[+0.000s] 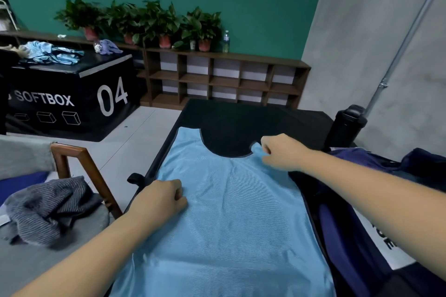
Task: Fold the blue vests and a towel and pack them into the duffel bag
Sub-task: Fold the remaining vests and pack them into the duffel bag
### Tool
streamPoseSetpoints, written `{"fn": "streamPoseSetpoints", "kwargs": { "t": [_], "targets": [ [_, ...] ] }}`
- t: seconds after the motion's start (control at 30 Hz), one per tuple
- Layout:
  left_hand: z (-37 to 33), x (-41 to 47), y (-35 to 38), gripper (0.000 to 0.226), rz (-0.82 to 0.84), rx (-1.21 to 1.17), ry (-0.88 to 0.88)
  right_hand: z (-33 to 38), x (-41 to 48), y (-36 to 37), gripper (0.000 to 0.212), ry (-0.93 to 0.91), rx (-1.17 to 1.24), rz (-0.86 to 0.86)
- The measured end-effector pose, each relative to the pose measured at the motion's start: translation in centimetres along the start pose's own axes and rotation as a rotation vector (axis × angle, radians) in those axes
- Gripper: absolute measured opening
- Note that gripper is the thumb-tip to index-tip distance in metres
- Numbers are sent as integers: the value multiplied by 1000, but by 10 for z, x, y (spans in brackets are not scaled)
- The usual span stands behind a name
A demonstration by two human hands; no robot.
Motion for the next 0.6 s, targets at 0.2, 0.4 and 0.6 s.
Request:
{"fn": "streamPoseSetpoints", "kwargs": {
  "t": [0.2,0.4,0.6],
  "targets": [
    [-1,0,-1,19,13,26,10,43,-97,30,12,-112,91,11],
    [-1,-3,0,17,1,25,12,53,-162,56,16,-129,201,-15],
    [0,8,-1,13,-35,12,33,48,-179,90,15,-94,205,53]
  ]
}}
Point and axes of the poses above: each hand's wrist, its own x-axis towards the middle knuckle, its own y-axis out of the palm, z = x × y, the point moved 5 cm from there along x, towards the middle knuckle, and after that the axes turned 9 degrees about z, right-handed, at the moved point
